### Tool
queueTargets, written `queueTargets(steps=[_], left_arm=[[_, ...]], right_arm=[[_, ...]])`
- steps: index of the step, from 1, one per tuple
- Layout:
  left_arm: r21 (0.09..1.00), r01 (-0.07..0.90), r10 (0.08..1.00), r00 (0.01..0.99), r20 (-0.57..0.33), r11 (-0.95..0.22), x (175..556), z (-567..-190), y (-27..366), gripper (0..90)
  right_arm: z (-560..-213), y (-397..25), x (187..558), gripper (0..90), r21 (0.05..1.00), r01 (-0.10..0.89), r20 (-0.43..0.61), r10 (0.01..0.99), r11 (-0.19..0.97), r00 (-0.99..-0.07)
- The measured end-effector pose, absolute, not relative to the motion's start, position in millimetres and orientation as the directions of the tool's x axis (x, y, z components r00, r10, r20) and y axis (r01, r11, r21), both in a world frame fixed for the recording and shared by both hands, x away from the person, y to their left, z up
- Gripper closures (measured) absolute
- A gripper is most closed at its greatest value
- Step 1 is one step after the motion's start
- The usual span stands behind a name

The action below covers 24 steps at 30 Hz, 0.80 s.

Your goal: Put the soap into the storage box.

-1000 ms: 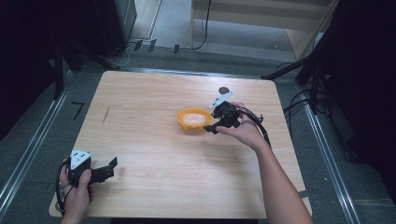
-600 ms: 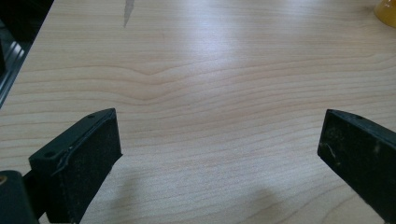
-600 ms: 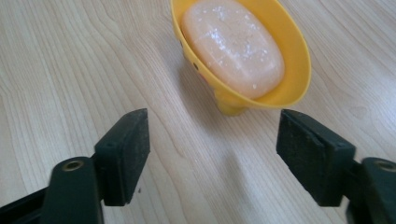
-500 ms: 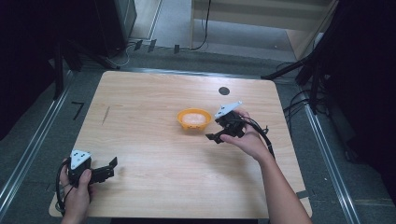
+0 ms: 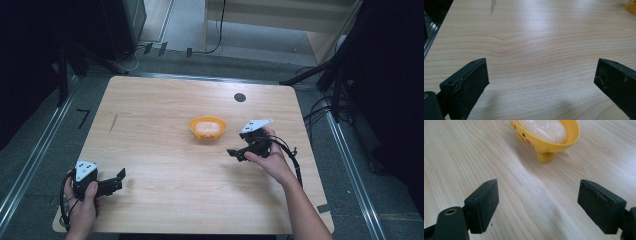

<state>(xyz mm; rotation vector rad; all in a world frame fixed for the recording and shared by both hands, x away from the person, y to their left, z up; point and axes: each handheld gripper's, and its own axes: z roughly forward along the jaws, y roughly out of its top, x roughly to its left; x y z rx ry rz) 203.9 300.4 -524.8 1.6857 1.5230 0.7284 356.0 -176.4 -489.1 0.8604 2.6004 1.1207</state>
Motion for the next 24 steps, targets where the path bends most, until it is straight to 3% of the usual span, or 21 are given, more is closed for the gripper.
queueTargets(steps=[16,24], left_arm=[[0.821,0.570,0.988,0.136,-0.067,-0.023,204,-525,301,0.0],[0.821,0.571,0.989,0.135,-0.067,-0.023,204,-525,300,0.0]], right_arm=[[-512,-216,326,14.4,0.764,0.485,0.106,0.660,0.425,-0.744],[-522,-236,313,13.3,0.781,0.487,0.074,0.716,0.391,-0.695]])
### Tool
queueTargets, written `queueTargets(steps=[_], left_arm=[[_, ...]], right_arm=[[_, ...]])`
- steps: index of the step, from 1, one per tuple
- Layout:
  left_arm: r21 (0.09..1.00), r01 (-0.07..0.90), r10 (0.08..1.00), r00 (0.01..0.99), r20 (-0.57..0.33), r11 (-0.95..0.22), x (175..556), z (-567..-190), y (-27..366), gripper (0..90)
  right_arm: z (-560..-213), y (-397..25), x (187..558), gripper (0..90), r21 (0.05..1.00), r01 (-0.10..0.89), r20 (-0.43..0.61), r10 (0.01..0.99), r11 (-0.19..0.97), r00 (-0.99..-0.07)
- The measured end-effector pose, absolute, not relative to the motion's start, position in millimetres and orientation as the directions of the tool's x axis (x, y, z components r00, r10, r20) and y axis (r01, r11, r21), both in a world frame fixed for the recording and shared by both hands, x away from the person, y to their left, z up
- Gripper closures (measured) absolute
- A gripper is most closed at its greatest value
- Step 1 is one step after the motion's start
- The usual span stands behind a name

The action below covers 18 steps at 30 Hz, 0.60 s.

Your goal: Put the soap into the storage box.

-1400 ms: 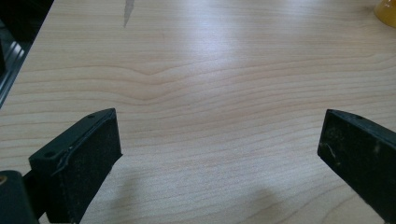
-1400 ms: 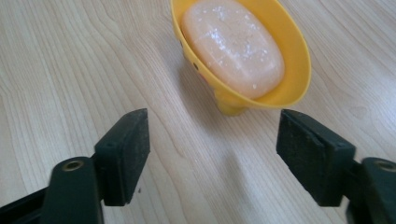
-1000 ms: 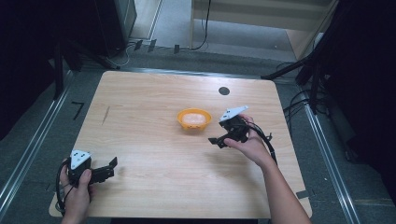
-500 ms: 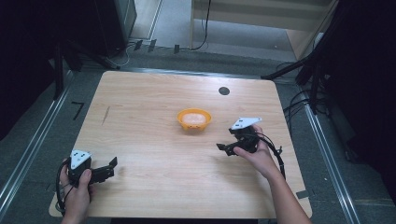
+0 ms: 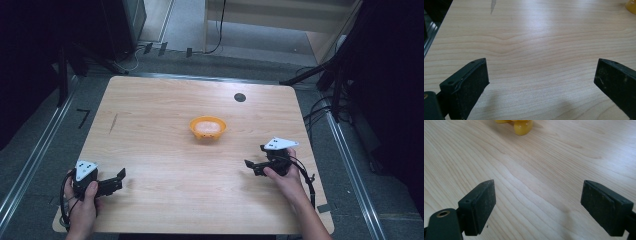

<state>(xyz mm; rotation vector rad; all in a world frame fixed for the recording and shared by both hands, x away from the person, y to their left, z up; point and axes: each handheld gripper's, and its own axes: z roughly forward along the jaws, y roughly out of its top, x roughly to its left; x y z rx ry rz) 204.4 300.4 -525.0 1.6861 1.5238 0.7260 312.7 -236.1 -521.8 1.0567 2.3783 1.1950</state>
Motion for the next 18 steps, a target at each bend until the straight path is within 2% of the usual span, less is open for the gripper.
queueTargets(steps=[18], left_arm=[[0.818,0.574,0.989,0.132,-0.060,-0.027,205,-525,300,0.0]], right_arm=[[-533,-272,281,12.8,0.793,0.506,0.089,0.757,0.339,-0.647]])
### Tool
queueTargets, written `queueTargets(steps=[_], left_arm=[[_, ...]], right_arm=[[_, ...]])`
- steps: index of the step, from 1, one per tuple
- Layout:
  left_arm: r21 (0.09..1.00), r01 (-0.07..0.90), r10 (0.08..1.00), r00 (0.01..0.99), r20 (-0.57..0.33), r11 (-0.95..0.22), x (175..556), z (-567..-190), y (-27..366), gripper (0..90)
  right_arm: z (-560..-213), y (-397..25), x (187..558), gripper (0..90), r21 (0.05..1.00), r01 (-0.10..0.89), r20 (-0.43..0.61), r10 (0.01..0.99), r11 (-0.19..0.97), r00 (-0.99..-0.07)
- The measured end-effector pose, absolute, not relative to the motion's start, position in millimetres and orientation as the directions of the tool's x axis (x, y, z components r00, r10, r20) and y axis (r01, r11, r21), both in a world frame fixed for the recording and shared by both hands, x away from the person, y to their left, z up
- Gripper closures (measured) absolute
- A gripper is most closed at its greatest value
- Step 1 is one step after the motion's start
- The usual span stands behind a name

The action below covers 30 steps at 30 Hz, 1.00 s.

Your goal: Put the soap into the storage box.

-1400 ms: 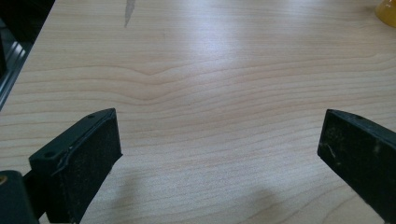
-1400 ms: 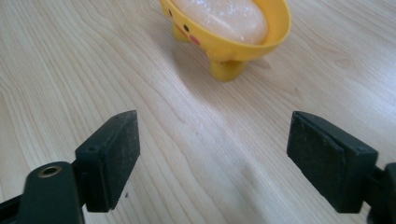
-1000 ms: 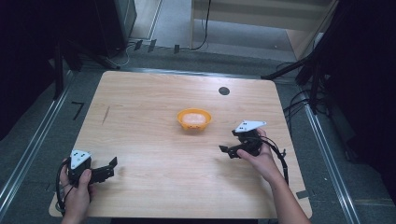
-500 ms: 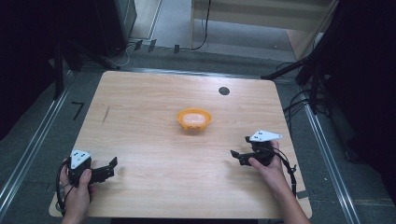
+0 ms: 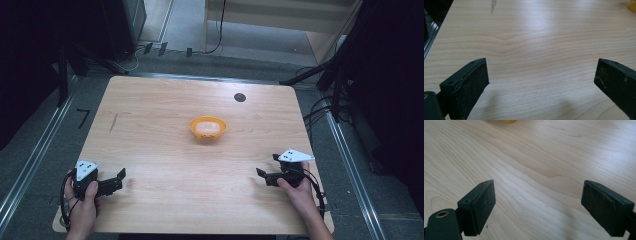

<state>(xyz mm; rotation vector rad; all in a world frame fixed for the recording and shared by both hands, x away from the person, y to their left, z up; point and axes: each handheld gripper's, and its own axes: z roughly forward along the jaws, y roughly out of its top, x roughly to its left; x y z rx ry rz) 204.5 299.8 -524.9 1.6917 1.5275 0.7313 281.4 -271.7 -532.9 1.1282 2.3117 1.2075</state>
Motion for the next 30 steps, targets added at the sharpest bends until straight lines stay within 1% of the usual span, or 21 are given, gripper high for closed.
queueTargets(steps=[7,23,30], left_arm=[[0.819,0.574,0.990,0.130,-0.057,-0.028,204,-525,299,0.0],[0.818,0.574,0.990,0.130,-0.051,-0.034,204,-525,299,0.0],[0.818,0.574,0.990,0.129,-0.049,-0.034,204,-525,299,0.0]], right_arm=[[-533,-287,270,12.9,0.802,0.504,0.084,0.775,0.320,-0.627],[-536,-331,232,13.0,0.835,0.489,0.086,0.818,0.252,-0.568],[-536,-345,215,13.0,0.857,0.472,0.082,0.848,0.208,-0.524]])
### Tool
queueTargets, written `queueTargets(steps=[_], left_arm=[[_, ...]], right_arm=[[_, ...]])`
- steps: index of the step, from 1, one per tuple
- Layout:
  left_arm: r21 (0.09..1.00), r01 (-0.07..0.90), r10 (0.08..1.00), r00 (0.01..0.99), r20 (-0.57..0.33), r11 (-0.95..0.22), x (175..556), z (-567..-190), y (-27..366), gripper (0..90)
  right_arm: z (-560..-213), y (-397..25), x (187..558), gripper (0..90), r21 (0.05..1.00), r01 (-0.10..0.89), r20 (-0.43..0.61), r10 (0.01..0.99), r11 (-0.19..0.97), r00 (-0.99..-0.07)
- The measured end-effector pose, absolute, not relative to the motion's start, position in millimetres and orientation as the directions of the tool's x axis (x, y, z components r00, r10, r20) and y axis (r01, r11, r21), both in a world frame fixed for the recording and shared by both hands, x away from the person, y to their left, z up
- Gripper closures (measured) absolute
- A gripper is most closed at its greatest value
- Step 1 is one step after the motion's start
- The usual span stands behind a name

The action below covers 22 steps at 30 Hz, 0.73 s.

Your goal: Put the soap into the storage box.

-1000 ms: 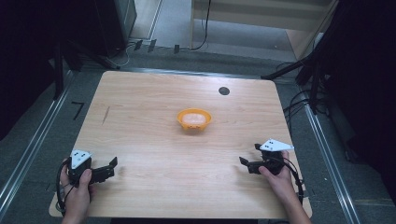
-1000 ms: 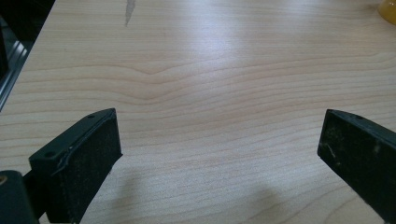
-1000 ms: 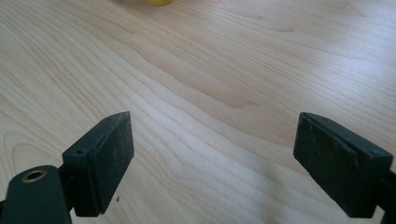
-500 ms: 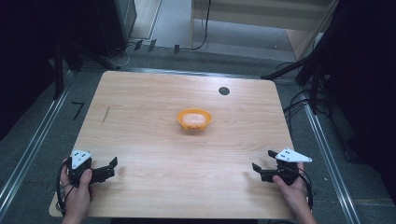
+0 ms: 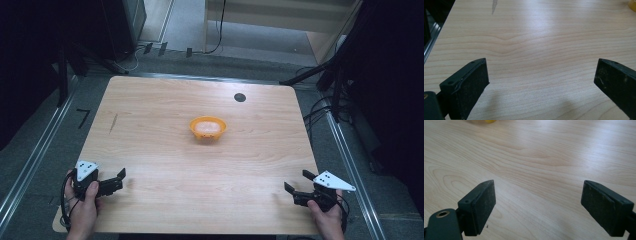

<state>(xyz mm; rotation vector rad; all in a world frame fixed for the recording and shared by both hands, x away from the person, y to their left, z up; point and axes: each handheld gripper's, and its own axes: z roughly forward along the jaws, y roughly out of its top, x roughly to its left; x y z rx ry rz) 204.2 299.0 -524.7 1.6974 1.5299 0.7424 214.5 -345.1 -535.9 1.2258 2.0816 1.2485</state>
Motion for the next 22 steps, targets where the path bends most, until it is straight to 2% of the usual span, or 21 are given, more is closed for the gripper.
queueTargets(steps=[10,12,22], left_arm=[[0.821,0.569,0.989,0.141,-0.051,-0.039,204,-525,299,0.0],[0.822,0.567,0.988,0.143,-0.052,-0.039,204,-525,299,0.0],[0.819,0.573,0.988,0.141,-0.054,-0.037,204,-525,299,0.0]], right_arm=[[-537,-359,208,11.5,0.875,0.468,0.135,0.868,0.123,-0.479],[-537,-362,208,4.7,0.880,0.464,0.165,0.853,0.100,-0.496],[-538,-359,208,3.8,0.875,0.468,0.146,0.856,0.122,-0.497]])
